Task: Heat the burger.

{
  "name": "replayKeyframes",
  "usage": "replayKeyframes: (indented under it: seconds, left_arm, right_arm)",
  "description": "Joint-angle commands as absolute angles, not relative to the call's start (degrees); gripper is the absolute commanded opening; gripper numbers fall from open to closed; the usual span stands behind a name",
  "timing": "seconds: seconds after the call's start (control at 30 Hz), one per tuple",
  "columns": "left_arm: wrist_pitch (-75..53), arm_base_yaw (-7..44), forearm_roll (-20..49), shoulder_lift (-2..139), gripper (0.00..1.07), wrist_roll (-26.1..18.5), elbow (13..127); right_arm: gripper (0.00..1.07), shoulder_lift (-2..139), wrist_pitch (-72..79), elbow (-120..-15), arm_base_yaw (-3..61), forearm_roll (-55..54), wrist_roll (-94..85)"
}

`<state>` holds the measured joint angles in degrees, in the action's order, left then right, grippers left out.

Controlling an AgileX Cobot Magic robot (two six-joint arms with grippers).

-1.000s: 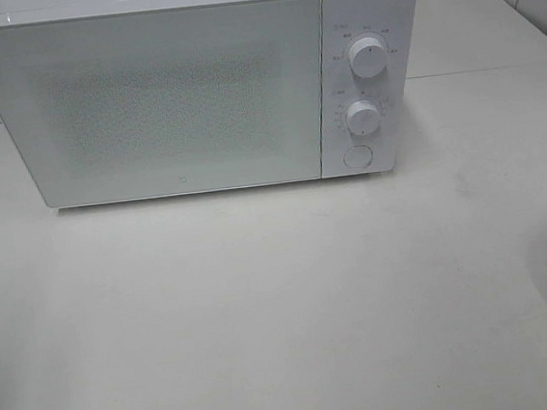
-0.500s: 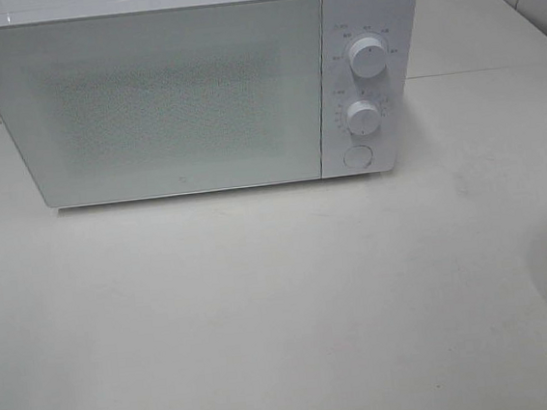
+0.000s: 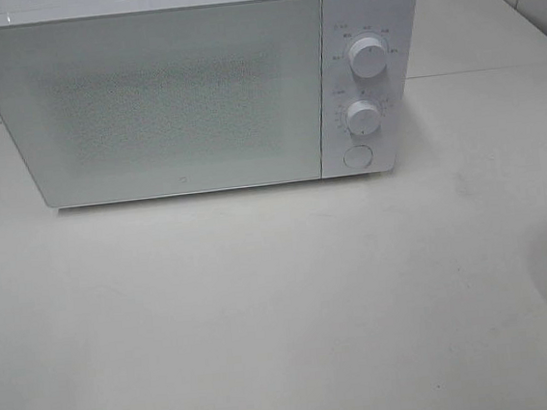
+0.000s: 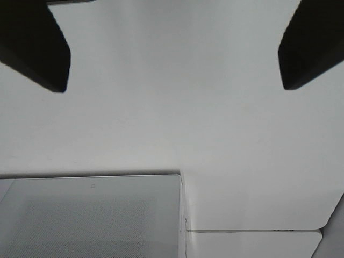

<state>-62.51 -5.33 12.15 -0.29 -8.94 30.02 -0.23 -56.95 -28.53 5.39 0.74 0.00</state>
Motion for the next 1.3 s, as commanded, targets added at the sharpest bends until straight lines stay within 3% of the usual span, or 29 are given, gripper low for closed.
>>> replayKeyframes:
  seconds: [0.03, 1.3]
  left_arm:
    - [-61.8, -5.5, 12.7, -1.7, 0.98, -8.9, 29.9]
    - [-61.8, -5.5, 12.7, -1.6, 0.98, -8.9, 29.9]
  right_arm:
    - [0.76, -1.7, -57.0, -28.5, 4.9, 0.7, 0.0]
    - [0.76, -1.7, -57.0, -28.5, 4.9, 0.7, 0.0]
